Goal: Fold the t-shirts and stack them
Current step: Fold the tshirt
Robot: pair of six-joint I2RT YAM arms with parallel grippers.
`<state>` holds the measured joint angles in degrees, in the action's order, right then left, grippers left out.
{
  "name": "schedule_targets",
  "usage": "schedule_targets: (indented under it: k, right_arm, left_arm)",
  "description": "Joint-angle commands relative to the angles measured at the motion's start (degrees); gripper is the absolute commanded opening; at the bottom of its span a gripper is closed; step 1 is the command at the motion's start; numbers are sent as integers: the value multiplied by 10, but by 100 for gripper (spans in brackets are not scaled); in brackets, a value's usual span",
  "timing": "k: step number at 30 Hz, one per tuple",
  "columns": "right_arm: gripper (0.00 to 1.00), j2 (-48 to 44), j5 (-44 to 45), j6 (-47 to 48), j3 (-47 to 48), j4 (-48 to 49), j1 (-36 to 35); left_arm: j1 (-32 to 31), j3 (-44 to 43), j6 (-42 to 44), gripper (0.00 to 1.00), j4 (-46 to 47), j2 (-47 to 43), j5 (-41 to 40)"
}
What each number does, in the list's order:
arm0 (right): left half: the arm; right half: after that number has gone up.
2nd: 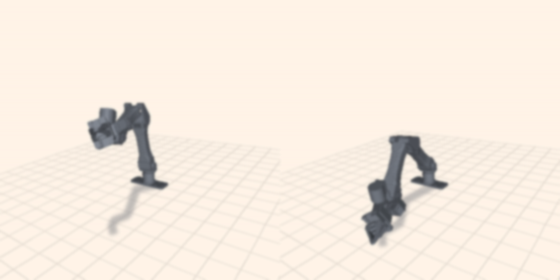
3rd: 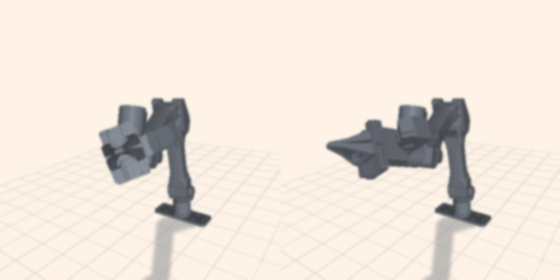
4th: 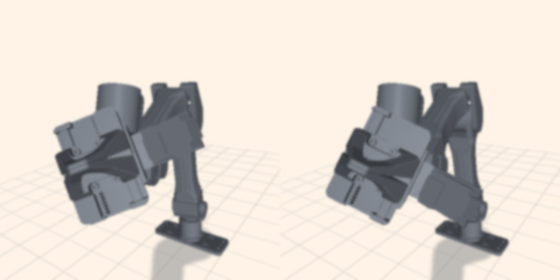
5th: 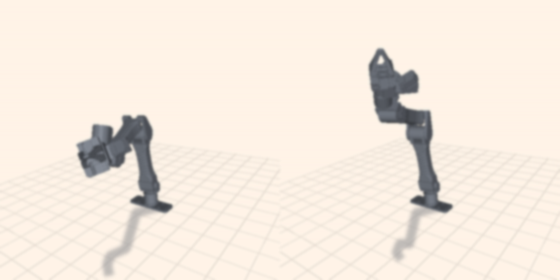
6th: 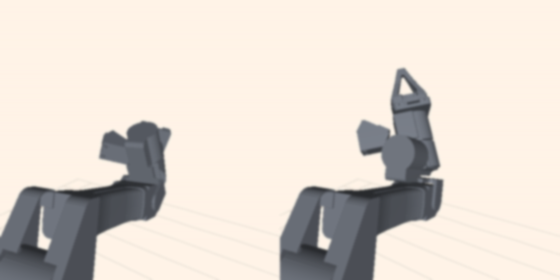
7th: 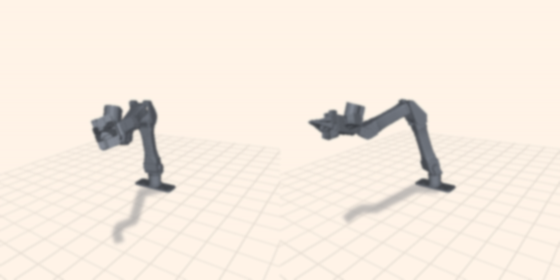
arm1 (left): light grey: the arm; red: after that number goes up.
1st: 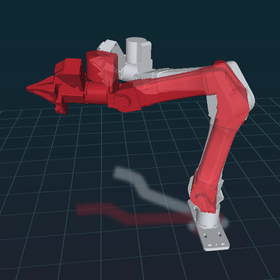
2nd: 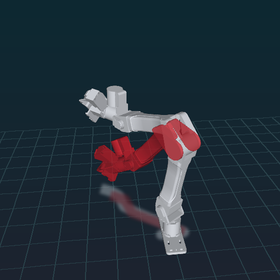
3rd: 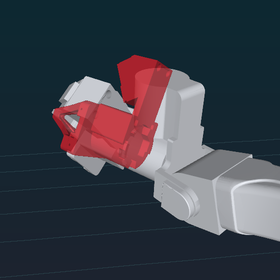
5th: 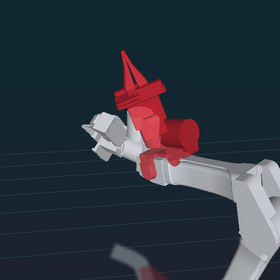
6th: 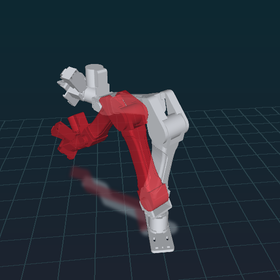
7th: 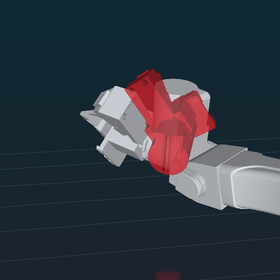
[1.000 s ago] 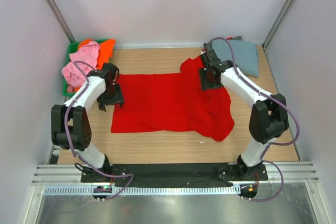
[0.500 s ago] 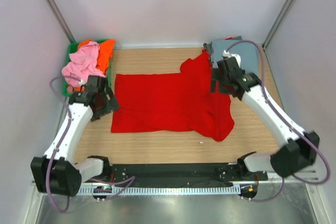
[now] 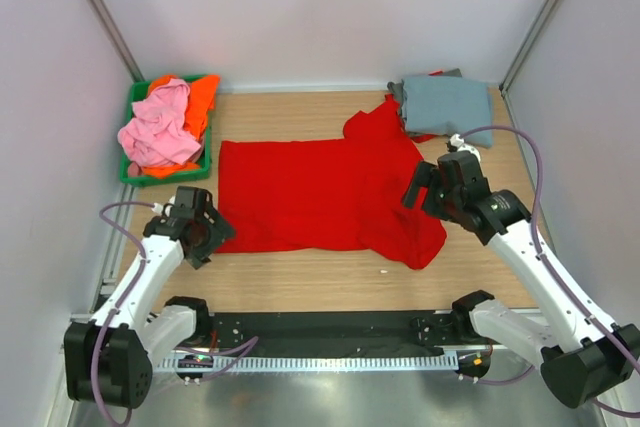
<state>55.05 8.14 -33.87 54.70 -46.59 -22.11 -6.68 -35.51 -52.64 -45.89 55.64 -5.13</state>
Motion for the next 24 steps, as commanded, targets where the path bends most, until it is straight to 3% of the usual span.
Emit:
schedule_targets:
  k: [1, 5, 8, 11, 12, 13, 16, 24]
  right_arm:
    - [91, -12, -25, -14, -14, 26, 0]
    - [91, -21, -14, -16, -29, 26, 0]
    - [92, -36, 12, -32, -42, 21, 0]
    - [92, -43, 35, -58, -68, 15, 0]
    - [92, -42, 35, -66, -89, 17, 1]
    - [92, -42, 34, -73, -101, 27, 0]
    - [91, -25, 0, -91, -150, 52, 0]
    - [63, -34, -34, -117, -224, 81, -26]
  left_arm:
    - [-1, 18, -38, 79, 69, 4, -37]
    - [-1, 43, -48, 73, 102, 24, -52]
    - [-1, 63, -53, 64, 134, 37, -62]
    - [-1, 76, -41, 30, 173, 54, -71]
    - [-1, 76, -35, 12, 192, 63, -75]
    - [-1, 70, -26, 1, 195, 68, -78]
    - [0, 49, -20, 0, 179, 72, -106]
    - [3, 37, -18, 0, 178, 80, -98]
